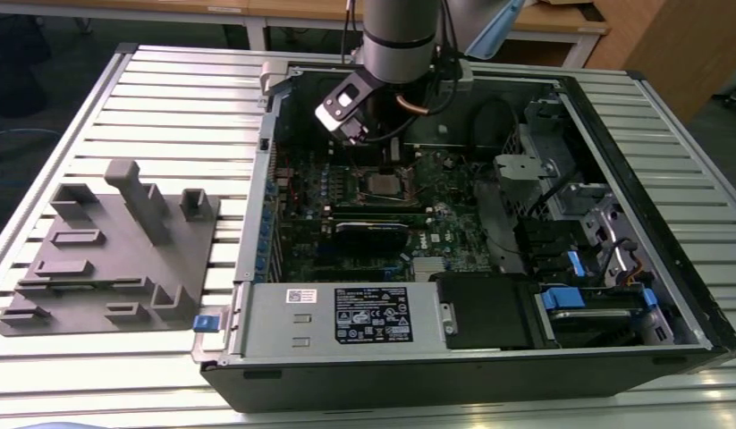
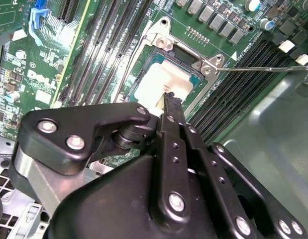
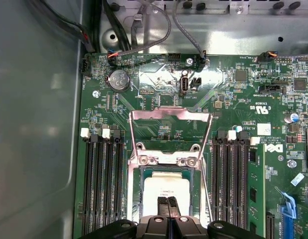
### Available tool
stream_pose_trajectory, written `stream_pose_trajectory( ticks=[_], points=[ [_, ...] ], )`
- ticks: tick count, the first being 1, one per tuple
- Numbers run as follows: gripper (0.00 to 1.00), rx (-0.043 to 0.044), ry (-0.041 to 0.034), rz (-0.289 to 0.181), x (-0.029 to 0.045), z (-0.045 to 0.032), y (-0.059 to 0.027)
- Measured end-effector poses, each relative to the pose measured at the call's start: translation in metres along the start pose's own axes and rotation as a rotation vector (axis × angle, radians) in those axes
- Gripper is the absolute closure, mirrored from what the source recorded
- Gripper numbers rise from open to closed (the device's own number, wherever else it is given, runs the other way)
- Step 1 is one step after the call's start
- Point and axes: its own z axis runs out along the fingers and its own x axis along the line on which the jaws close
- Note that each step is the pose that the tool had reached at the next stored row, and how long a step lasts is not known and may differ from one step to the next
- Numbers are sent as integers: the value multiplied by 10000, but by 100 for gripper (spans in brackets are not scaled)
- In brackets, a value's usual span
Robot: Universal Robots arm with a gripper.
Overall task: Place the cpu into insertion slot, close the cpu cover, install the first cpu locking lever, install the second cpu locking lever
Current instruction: 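Close the cpu cover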
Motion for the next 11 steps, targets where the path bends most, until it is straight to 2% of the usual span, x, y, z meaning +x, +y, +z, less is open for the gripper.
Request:
stream_pose_trajectory(
  ticks=[11],
  points=[
    [89,2,4,0,2,-46,4]
  ],
)
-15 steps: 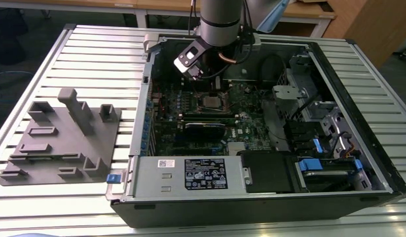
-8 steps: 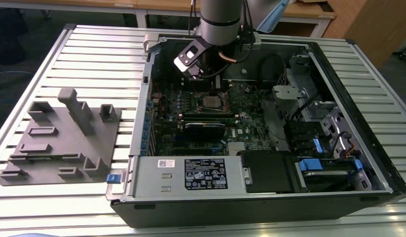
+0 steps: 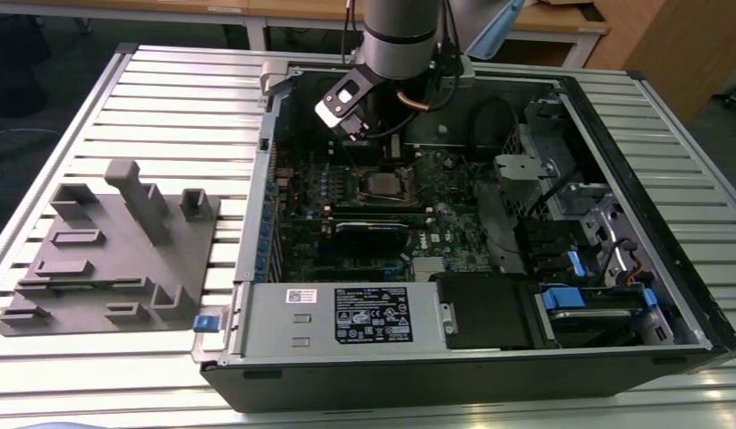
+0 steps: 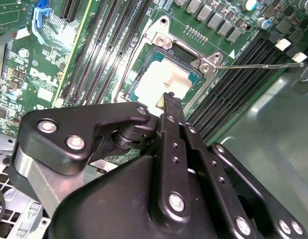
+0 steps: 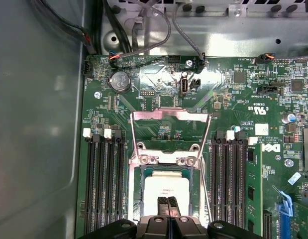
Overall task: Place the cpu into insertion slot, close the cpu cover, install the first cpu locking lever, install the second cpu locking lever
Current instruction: 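Close the cpu cover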
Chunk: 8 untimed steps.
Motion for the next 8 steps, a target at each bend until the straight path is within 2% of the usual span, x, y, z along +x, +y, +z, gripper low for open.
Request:
stream_pose_trajectory(
  ticks=[8],
  points=[
    [89,2,-3,0,0,-16,1]
  ],
)
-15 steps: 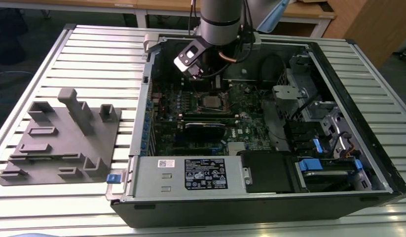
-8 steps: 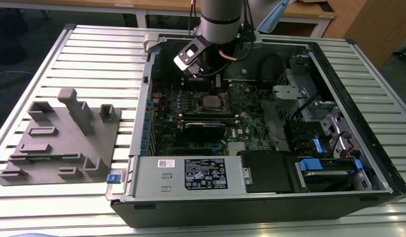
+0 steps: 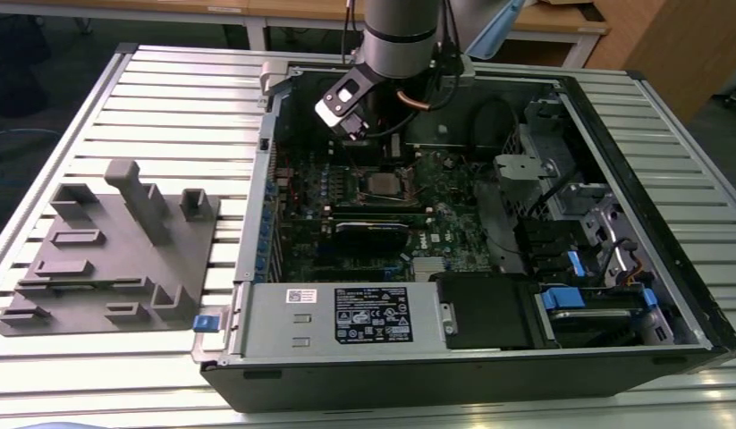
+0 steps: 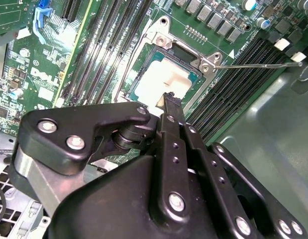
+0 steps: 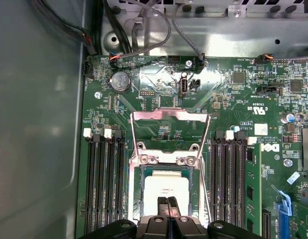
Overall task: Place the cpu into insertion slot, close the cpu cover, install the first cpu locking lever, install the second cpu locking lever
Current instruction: 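Close the cpu cover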
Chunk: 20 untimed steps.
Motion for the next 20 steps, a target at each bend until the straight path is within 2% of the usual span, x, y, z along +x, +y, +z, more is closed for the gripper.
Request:
stream_pose_trajectory(
  ticks=[20],
  points=[
    [89,3,1,0,3,-76,5]
  ],
)
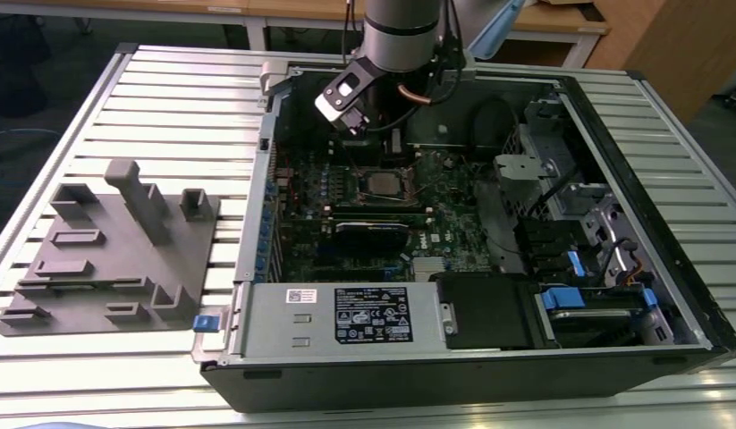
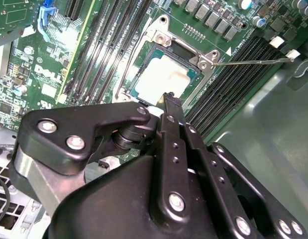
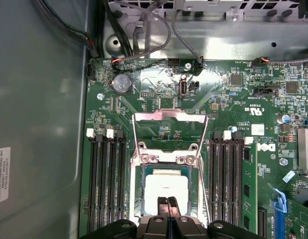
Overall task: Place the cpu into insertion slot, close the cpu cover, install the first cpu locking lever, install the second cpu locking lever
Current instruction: 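Close the cpu cover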
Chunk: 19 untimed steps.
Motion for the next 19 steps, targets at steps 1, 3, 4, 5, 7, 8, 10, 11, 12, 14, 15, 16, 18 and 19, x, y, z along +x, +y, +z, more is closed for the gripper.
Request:
stream_pose_trajectory(
  ticks=[1,3,4,5,7,8,10,11,12,14,15,16,18,19],
  points=[
    [89,3,0,0,1,-22,1],
    [89,38,0,1,3,-94,6],
    [89,49,0,1,3,-111,7],
    [89,57,1,2,4,-127,8],
    [89,71,1,2,5,-160,11],
    [89,77,1,2,6,-173,11],
    [89,84,1,2,6,-197,13],
    [89,88,1,2,6,-206,14],
    [89,91,1,3,7,-213,14],
    [89,92,3,3,7,-217,15],
    [89,92,4,3,7,-217,15],
    [89,94,1,3,7,-221,15],
    [89,94,1,3,7,-225,15],
    [89,94,1,2,7,-225,16]
  ],
)
